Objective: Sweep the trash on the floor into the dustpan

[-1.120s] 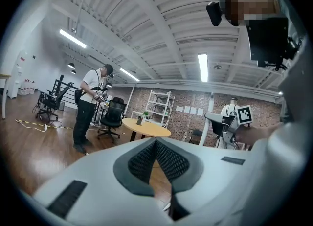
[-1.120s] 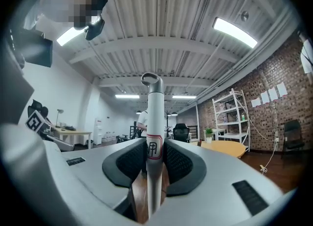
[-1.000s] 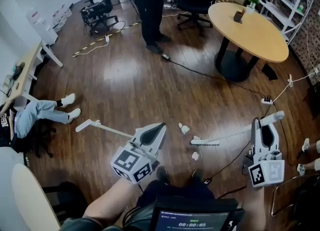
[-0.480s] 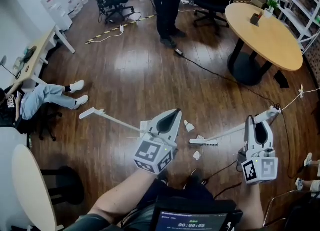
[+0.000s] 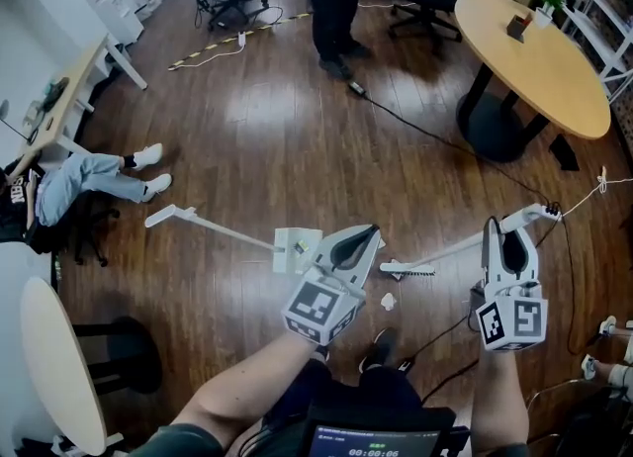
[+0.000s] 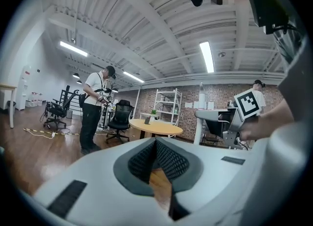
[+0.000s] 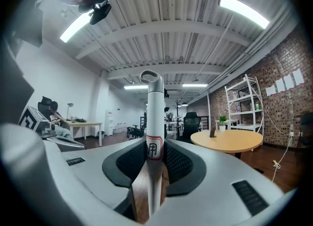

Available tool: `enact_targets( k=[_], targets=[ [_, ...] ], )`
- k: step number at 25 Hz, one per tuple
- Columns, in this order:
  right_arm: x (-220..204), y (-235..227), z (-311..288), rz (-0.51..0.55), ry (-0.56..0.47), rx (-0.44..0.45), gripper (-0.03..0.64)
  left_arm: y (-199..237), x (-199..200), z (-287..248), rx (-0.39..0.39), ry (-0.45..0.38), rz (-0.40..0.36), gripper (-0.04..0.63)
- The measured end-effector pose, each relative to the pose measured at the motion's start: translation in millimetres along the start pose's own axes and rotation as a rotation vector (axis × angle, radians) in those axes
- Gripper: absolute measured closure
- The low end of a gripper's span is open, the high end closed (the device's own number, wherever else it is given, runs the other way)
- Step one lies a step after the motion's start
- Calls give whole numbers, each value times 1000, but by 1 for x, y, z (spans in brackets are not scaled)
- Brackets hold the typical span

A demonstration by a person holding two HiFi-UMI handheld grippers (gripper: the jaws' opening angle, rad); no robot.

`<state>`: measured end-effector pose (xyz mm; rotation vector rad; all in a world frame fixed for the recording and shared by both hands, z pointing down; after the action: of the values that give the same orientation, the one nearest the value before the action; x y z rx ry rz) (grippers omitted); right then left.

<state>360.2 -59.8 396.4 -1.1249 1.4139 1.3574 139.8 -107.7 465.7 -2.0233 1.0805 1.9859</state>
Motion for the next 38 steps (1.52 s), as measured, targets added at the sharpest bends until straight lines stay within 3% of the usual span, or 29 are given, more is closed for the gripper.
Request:
enact_targets(
  k=[12,23,30,34,38],
  targets=[
    [-101,-16,-82,3,50,-86,482,76,-72,-56,40,74,70,583],
    [-145,-34,-163,-6,38,-137,482,146,-70,-97,132,107,43,583],
    [-179,-27,-197,19,57,-112,482,165,-73,-111,128,117,19,583],
    [-215,-9,-196,42,119,-68,482,169,-86,-113,139,134,23,583],
    [-224,17,-185,38,149,-48,482,169,-90,-113,140,149,46,583]
  ],
)
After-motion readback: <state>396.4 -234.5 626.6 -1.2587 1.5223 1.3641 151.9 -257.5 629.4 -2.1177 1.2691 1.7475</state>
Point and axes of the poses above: the fingertips, and each gripper's own axes: z backward along the fingers, y to its left, x out of its top, the point moved 4 cm from there along z, backward along the fingers, and after that the axes turned 13 degrees about z, right-handed, at the moved point
